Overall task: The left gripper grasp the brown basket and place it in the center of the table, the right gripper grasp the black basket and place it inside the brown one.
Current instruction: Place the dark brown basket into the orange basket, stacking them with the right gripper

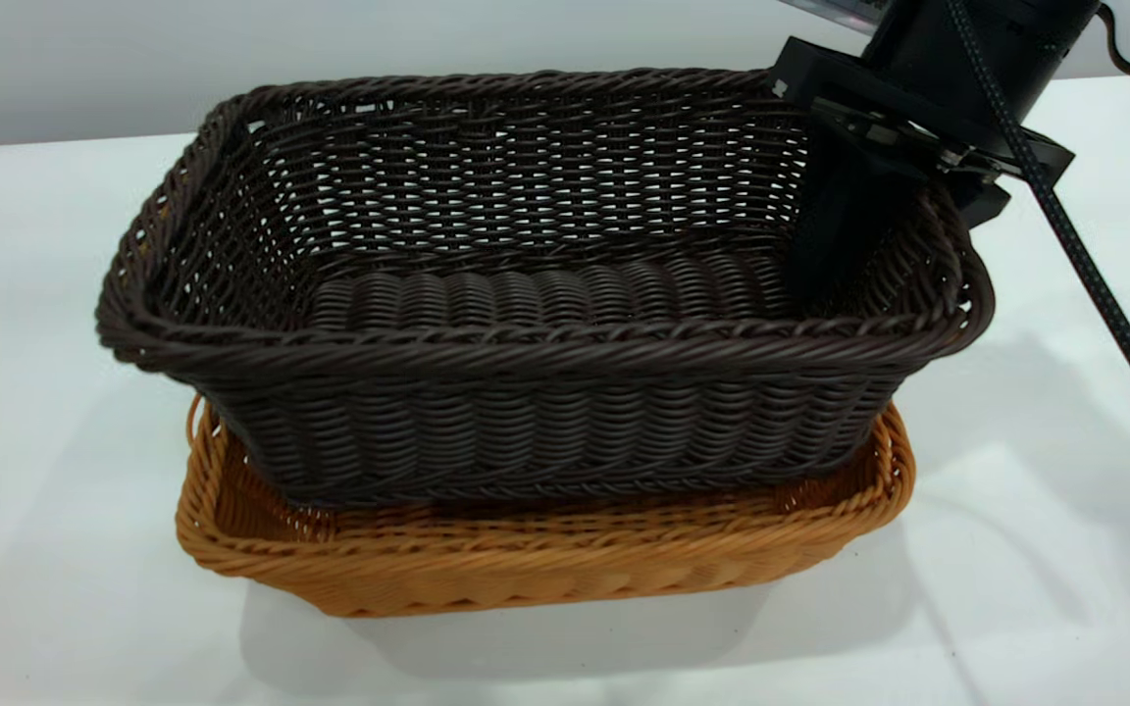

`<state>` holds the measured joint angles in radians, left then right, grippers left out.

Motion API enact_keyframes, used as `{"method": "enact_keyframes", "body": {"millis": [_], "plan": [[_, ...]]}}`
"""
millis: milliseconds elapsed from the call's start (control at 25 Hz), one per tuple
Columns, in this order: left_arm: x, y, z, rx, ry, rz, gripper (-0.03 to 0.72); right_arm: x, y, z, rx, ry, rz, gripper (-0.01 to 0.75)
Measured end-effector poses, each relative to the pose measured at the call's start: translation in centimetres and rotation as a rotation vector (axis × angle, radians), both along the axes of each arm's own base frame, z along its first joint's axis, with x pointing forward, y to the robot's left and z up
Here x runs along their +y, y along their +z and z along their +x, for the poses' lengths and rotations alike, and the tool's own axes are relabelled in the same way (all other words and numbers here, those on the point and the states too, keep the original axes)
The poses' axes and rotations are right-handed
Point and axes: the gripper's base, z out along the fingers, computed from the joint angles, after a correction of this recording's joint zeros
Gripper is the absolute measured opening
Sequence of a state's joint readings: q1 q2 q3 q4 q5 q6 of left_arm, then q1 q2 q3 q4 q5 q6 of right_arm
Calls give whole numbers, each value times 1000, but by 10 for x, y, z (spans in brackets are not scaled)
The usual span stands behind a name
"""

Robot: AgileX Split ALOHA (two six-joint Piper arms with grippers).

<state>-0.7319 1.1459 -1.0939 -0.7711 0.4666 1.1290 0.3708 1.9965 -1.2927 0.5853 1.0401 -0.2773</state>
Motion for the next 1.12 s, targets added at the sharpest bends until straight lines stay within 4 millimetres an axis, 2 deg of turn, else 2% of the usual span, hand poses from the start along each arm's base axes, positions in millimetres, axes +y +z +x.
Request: {"method": "enact_keyframes", "body": {"millis": [320,760,1120], "plan": [[0,0,0,-3,5,-5,604,1,-1,2,-17,-12,6,244],[0,1,0,-1,6,-8,604,2,-24,7,3,-39,-9,242],[0,1,1,-4,11,-11,604,2,-27,7,19,-34,-12,242]]}}
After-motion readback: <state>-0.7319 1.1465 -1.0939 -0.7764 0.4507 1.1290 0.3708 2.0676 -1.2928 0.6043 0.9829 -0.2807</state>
